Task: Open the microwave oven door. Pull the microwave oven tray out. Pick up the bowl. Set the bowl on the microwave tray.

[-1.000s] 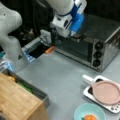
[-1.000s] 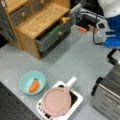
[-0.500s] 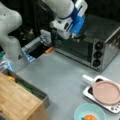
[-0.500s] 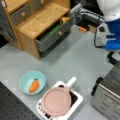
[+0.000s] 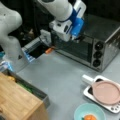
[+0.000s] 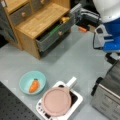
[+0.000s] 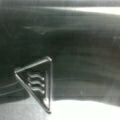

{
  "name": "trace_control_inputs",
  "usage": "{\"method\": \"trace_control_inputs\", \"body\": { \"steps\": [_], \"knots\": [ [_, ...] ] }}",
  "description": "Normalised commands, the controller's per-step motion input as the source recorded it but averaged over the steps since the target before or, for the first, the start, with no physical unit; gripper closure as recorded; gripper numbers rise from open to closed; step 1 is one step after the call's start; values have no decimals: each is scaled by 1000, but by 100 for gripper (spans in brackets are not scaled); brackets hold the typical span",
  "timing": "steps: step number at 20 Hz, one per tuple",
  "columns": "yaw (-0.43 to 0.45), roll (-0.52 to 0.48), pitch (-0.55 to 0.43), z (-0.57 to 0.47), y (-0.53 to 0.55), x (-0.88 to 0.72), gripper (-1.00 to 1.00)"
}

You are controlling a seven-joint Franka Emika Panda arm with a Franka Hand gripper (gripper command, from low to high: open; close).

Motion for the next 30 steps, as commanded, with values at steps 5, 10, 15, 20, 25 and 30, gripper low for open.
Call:
{"method": "trace_control_inputs", "body": {
  "steps": [5,10,15,20,25,30],
  "knots": [
    [70,172,-27,-349,-465,-137,-100],
    [137,81,-46,-325,-433,-130,-100],
    [193,76,-40,-241,-336,-25,-100],
    [218,58,-35,-215,-393,103,-100],
    [238,5,-27,-218,-531,168,-100],
    [291,0,-22,-138,-548,180,-100]
  ]
}}
